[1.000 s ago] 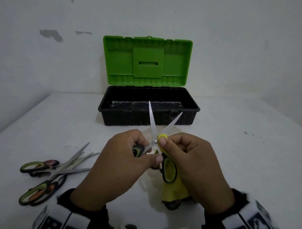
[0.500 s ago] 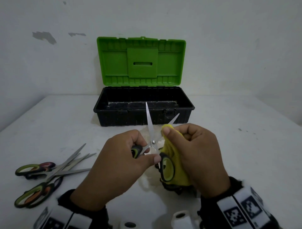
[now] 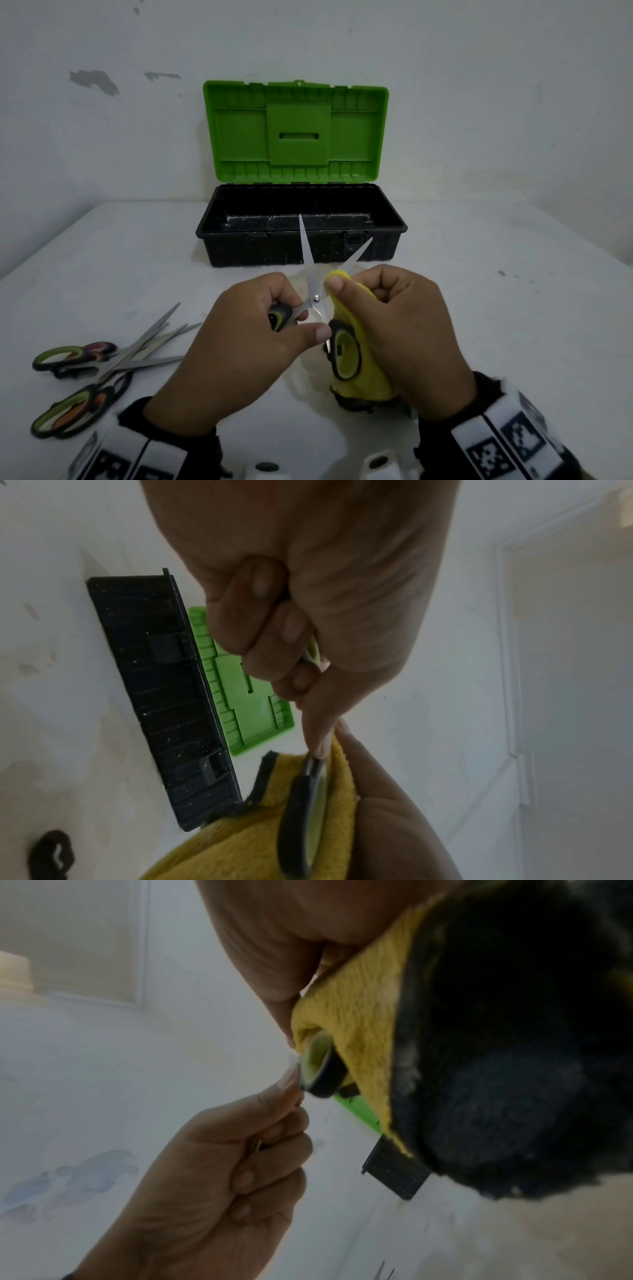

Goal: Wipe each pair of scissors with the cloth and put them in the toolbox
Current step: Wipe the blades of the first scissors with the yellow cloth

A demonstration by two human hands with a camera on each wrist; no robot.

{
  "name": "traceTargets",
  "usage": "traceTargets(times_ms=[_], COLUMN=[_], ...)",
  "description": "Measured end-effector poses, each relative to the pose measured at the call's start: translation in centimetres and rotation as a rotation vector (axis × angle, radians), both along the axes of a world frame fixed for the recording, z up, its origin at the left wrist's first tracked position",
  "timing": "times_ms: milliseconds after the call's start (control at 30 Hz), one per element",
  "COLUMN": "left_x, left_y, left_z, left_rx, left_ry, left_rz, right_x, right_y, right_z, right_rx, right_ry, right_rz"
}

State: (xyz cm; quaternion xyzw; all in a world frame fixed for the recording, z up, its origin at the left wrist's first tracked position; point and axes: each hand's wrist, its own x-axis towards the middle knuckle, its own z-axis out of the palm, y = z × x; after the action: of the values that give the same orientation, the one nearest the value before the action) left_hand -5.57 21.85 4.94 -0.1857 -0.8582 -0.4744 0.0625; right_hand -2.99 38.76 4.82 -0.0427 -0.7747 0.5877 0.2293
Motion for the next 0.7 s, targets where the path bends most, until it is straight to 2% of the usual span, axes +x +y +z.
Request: traceTargets(times_ms=[100, 267, 400, 567, 700], left_x=[0.0, -0.2, -0.3, -0.2, -0.3], left_y=[0.1, -0.3, -0.4, -0.9, -0.9], left_z=[0.1, 0.1, 0.1, 0.1, 0.1], left_rx=[0.006, -0.004, 0.003, 0.002, -0.003], left_ry=[0.005, 0.002, -0.009, -0.015, -0.019], left_rz=[-0.008, -0.009, -0.020, -0.037, -0.039], right_x=[-0.6, -0.2, -0.8, -0.3, -1.0], right_y=[0.8, 0.0, 0.9, 0.3, 1.3], right_z=[0.0, 0.3, 0.4, 0.3, 0.3], right_rx=[-0.063, 0.016, -0.080, -0.010, -0.098], right_ry=[0.019, -0.008, 0.008, -0.023, -0.021], right_rz=[-0.057, 0.020, -0.044, 0.027, -0.036])
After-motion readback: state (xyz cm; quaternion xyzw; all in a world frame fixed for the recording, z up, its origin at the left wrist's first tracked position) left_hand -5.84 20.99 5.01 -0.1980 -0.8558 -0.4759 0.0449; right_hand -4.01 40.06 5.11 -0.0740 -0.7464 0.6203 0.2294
